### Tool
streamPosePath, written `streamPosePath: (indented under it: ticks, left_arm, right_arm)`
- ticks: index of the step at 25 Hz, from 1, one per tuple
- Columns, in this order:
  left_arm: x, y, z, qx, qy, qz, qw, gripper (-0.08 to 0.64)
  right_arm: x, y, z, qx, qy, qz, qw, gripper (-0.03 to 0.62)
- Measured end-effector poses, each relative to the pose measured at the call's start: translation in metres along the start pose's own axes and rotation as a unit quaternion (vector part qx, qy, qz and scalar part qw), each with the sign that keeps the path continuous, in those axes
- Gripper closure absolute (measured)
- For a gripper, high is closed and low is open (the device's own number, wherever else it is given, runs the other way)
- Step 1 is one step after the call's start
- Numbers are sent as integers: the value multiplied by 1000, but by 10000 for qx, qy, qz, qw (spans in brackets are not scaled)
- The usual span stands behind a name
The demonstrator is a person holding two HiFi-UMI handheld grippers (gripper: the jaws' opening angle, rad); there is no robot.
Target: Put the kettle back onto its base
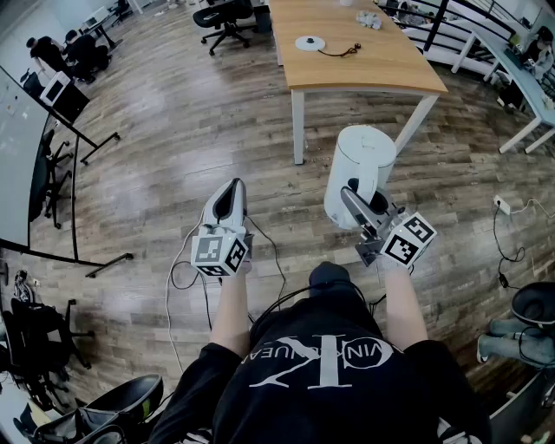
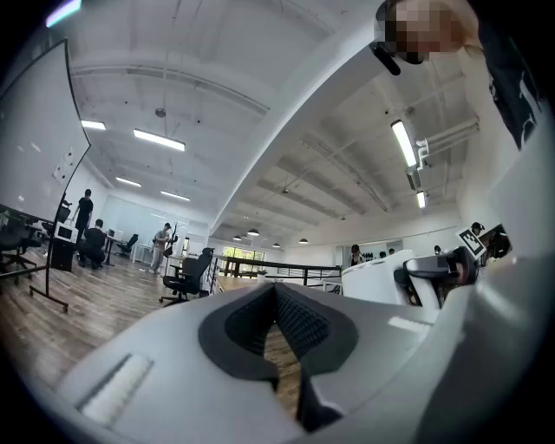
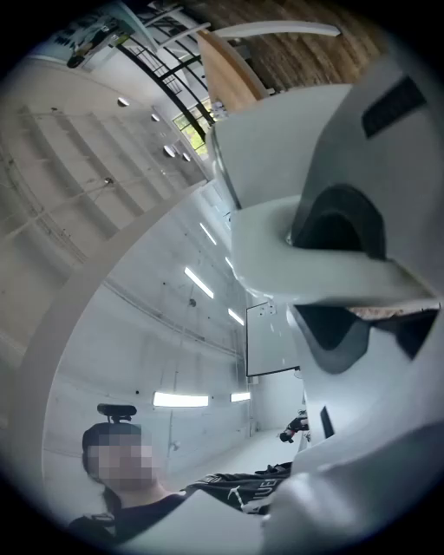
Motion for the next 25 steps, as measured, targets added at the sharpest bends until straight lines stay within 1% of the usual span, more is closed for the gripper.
streamPosePath:
  ticks: [6, 9, 16, 25]
  left_arm:
    - [7, -1, -3, -48, 8, 36, 10000, 549]
    - [10, -6, -6, -84, -25, 44, 10000, 549]
    - [38, -59, -22, 43, 52, 253, 9997, 549]
    - [55, -135, -39, 148, 146, 264, 9994, 549]
  right_arm:
    - [0, -3, -1, -29, -9, 1, 10000, 456]
    - [-7, -4, -2, -56, 10, 18, 10000, 455]
    - [-62, -41, 6, 73, -61, 26, 10000, 455]
    - [-126, -79, 22, 190, -135, 8, 9997, 454]
Point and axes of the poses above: the fingertips, and each gripper's own axes: y backward along the fingers, x to its left, z out of its top, the point moved 3 cm from there along y, backward along the fingers, and after that the axes turned 10 degrees about -x, right-handed, at the moved point
